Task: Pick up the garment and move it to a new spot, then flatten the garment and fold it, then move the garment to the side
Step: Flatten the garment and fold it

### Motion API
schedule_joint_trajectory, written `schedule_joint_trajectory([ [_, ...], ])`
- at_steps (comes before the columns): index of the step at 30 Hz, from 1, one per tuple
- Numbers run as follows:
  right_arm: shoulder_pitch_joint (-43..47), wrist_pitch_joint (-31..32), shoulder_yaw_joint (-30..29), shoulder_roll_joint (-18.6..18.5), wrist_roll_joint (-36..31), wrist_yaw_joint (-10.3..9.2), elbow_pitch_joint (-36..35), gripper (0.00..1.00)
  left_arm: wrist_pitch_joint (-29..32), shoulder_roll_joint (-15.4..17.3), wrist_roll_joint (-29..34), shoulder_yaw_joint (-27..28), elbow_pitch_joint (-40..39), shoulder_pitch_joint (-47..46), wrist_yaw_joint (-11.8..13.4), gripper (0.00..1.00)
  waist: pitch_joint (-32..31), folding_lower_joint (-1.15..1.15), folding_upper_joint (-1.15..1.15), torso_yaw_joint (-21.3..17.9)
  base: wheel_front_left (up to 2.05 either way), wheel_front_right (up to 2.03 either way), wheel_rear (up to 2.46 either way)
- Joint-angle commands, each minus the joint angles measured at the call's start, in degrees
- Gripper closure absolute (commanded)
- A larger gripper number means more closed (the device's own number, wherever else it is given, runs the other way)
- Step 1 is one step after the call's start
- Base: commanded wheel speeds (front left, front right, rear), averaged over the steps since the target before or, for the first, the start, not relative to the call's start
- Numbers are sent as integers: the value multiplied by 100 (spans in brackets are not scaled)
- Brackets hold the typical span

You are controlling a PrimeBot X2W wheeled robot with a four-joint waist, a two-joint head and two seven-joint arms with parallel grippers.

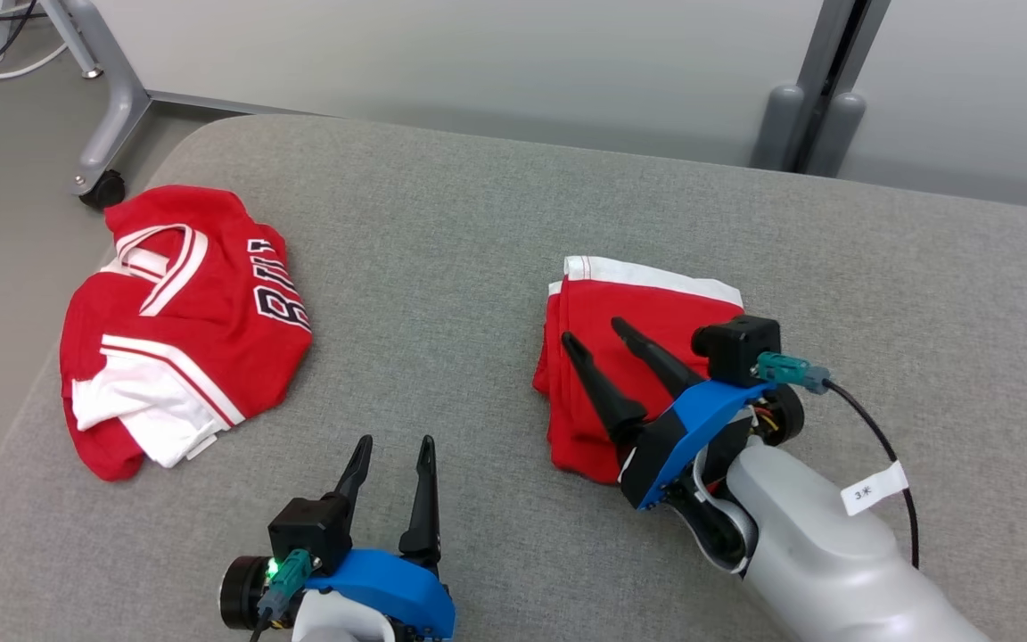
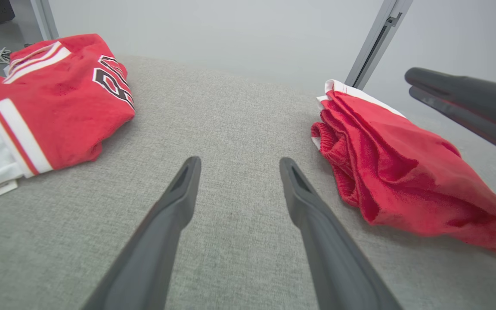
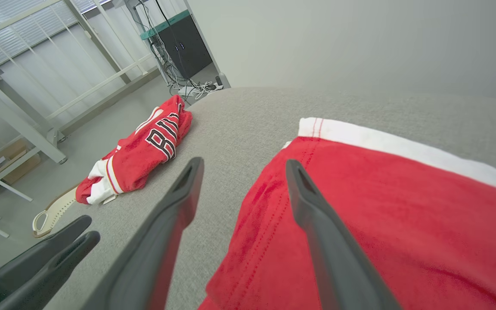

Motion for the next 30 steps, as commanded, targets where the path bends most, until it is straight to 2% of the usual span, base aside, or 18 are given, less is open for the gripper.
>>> schedule_joint_trajectory([
  [1,-16,-30,-170,-104,-110,0,-66,0,-15,5,91,25,15,-94,27,0,-43,0,0,-79,0,0,0],
  [9,594,-30,-1581,-396,-1039,0,-408,0,-15,5,467,344,37,-131,43,0,-268,0,0,-562,0,0,0],
  [14,1149,-30,-2598,-411,-1824,0,-612,0,-14,5,797,606,82,-80,29,0,-391,0,0,-914,0,0,0],
  [15,1149,-30,-2598,-411,-1824,0,-612,0,-14,5,797,606,82,-80,29,0,-391,0,0,-914,0,0,0],
  [16,1379,-30,-2922,-355,-2083,0,-685,0,-15,8,932,731,95,-6,23,0,-444,0,0,-1038,0,0,0],
  [23,1935,-31,-3488,-132,-2623,0,-743,0,-15,6,1222,1084,38,243,-95,0,-644,0,0,-1349,0,0,0],
  [30,2375,-31,-3705,39,-3204,0,-901,0,-15,7,1400,1290,-60,525,-122,0,-851,0,0,-1471,0,0,0],
])
